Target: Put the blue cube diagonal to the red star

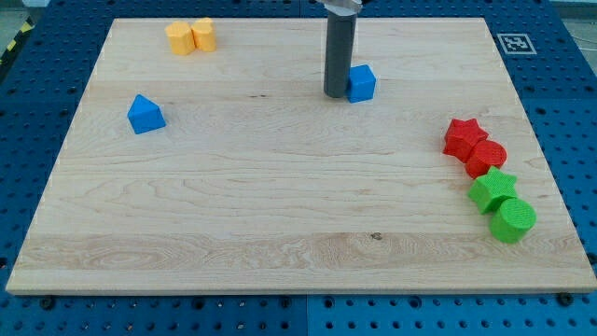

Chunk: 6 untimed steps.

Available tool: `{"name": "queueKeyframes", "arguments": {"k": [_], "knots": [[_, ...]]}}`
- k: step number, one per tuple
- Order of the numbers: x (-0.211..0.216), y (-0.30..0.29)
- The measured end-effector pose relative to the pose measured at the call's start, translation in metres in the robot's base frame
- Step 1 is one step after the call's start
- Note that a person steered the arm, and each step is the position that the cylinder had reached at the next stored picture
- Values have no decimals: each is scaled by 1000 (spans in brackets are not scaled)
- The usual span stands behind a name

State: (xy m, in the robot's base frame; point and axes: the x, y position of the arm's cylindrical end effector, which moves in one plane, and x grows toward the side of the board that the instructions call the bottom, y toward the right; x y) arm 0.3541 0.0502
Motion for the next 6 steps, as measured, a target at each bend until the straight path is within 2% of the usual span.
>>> {"name": "queueKeyframes", "arguments": {"k": [1,3,5,6], "knots": [[-1,-7],[-30,-10],[-13,46],[-2,38]]}}
